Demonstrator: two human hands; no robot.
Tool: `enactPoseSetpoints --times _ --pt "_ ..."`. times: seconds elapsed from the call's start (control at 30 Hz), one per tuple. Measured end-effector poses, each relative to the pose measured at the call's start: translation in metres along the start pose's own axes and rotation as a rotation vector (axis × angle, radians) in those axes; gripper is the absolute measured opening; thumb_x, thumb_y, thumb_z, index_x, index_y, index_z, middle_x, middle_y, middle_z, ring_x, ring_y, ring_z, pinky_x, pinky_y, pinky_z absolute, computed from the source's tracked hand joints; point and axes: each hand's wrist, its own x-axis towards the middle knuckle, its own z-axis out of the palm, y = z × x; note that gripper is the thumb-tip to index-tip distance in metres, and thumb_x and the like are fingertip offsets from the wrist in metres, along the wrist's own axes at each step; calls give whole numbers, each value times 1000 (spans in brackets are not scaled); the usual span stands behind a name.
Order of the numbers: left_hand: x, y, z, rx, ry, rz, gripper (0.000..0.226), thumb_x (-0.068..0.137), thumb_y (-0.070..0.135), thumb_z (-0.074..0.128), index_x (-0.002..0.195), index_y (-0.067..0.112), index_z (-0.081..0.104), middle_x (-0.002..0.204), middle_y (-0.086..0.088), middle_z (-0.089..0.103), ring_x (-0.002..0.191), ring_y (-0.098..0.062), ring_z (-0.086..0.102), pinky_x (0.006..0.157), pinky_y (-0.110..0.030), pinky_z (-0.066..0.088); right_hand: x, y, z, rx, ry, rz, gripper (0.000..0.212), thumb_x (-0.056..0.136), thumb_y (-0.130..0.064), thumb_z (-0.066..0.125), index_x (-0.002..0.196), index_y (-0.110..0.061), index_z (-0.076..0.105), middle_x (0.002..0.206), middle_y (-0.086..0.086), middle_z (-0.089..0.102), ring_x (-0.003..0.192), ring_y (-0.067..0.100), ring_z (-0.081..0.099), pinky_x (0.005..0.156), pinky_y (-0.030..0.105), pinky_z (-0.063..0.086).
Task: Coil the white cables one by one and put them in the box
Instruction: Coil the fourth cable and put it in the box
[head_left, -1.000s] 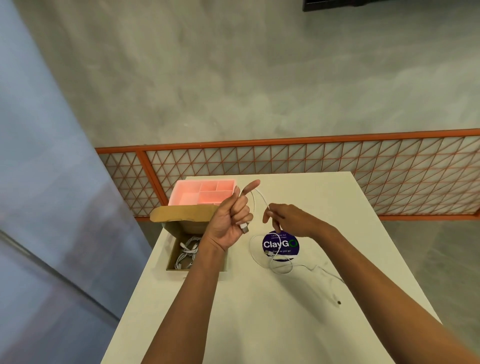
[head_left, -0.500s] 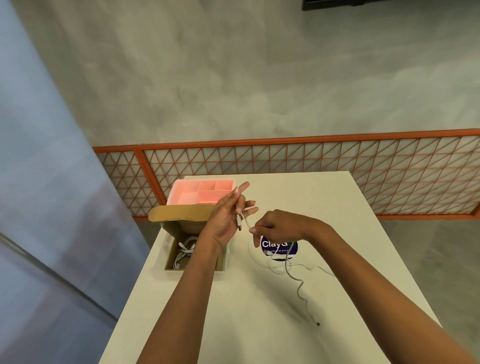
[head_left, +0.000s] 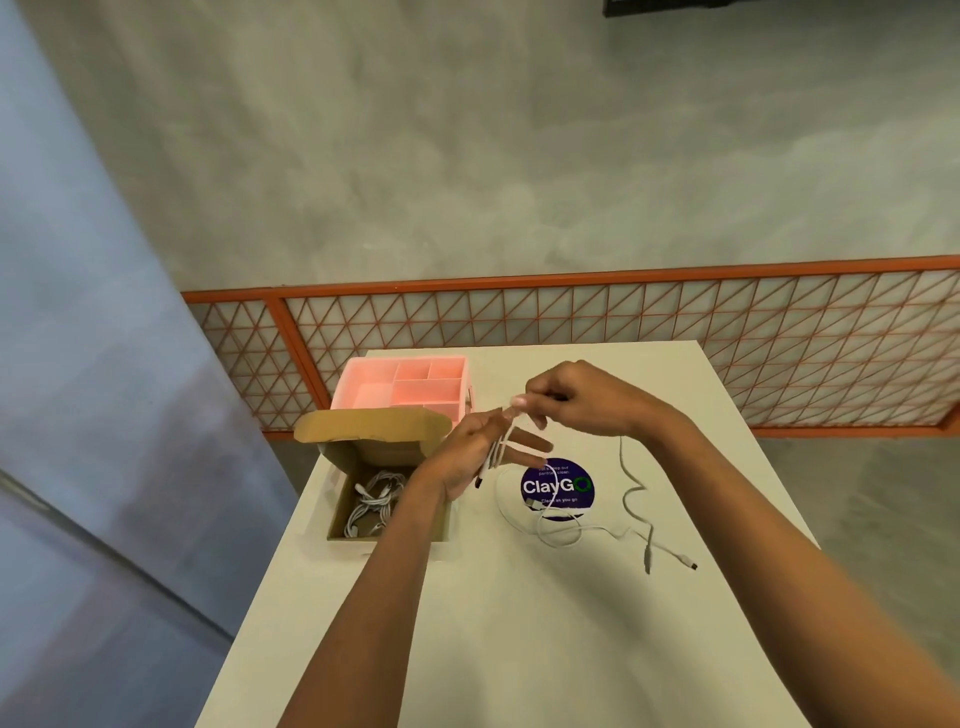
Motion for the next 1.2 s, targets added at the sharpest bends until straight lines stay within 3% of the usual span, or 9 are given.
enactPoseSetpoints --times 0.1,0.27,0.43,0.53,0.7,0.83,1.0,1.1,1.2 --pt "-1 -2 2 -29 -72 -13 37 103 26 32 125 4 52 97 -11 73 63 -18 68 96 -32 50 4 5 -7 10 93 9 37 95 -38 52 65 -17 59 55 -8 46 51 5 41 55 19 32" --pt "-10 7 2 -209 -127 70 36 103 19 32 113 0 61 101 -24 62 32 -4 35 81 -31 54 5 24 -4 177 188 42 37 94 -37 53 71 -11 63 64 7 47 61 13 41 62 26 34" --pt "-12 3 -2 -524 -173 91 37 97 25 39 99 4 70 41 4 38 25 -3 23 43 -16 40 -1 30 11 395 198 93 35 95 -35 51 72 -10 62 64 1 44 60 5 37 60 14 34" --pt "-8 -2 -4 -738 -271 100 22 88 25 62 88 4 68 34 5 39 22 -2 31 37 -15 36 -5 28 20 484 153 122 33 97 -36 46 82 -14 64 59 -3 32 51 4 28 49 13 27" --pt "-3 -9 -6 -889 -437 143 13 89 18 64 83 8 61 36 3 49 24 -5 43 43 -15 43 -10 24 27 706 -13 112 38 97 -40 42 100 -11 67 59 2 19 53 11 15 50 24 16" --pt "-3 -9 -7 -865 -420 150 17 90 22 62 78 10 60 39 6 48 27 -6 34 55 -18 49 -8 20 30 696 -43 126 21 91 -30 60 90 -9 59 61 -1 27 55 11 19 50 24 19" --pt "-5 -10 -12 -796 -339 118 25 89 29 61 68 17 57 40 10 44 40 -3 45 76 -25 54 -3 20 28 818 -68 174 28 95 -26 53 71 -13 56 57 -7 42 47 6 22 47 20 17" --pt "-7 -11 -13 -799 -297 71 41 98 30 34 64 17 53 41 10 40 42 -3 42 75 -24 53 -2 23 31 911 -82 218 37 96 -33 49 63 -17 48 62 -4 49 44 5 20 45 19 15" --pt "-6 -13 -8 -826 -300 90 38 98 30 36 66 16 52 43 10 36 39 -2 34 67 -21 49 -2 23 35 885 -58 238 40 97 -40 45 63 -19 43 60 -6 45 45 5 20 43 17 16"
